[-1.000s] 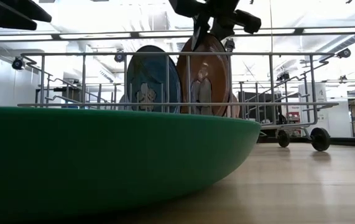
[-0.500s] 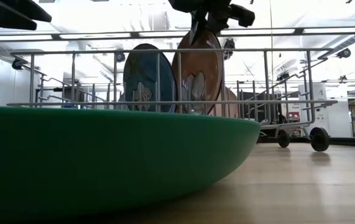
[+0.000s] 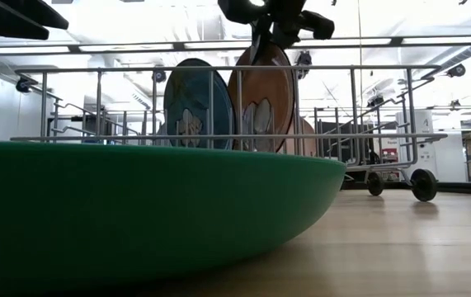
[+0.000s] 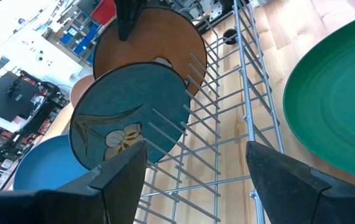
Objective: Sort dishes
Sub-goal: Put the orange floral plate into the dish rack
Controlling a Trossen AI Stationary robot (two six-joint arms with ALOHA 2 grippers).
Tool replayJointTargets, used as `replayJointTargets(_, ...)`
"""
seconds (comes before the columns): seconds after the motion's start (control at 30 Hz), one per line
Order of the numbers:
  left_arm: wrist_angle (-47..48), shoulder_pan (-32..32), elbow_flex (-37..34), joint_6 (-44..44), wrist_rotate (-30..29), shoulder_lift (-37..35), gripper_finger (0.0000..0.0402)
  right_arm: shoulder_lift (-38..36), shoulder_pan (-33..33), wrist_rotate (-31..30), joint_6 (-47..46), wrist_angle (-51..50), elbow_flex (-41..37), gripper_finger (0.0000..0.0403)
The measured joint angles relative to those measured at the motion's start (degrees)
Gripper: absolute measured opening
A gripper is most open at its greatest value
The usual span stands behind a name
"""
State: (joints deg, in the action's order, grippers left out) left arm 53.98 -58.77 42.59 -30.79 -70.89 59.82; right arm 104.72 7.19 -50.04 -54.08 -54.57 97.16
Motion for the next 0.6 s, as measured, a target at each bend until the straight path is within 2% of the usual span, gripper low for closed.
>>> replayJointTargets(0.6, -0.6, 0.0, 0.0, -0.2, 0.0, 0.0, 0.0263, 0.4, -0.6, 0.9, 0.1, -0.2, -0.1, 0.007)
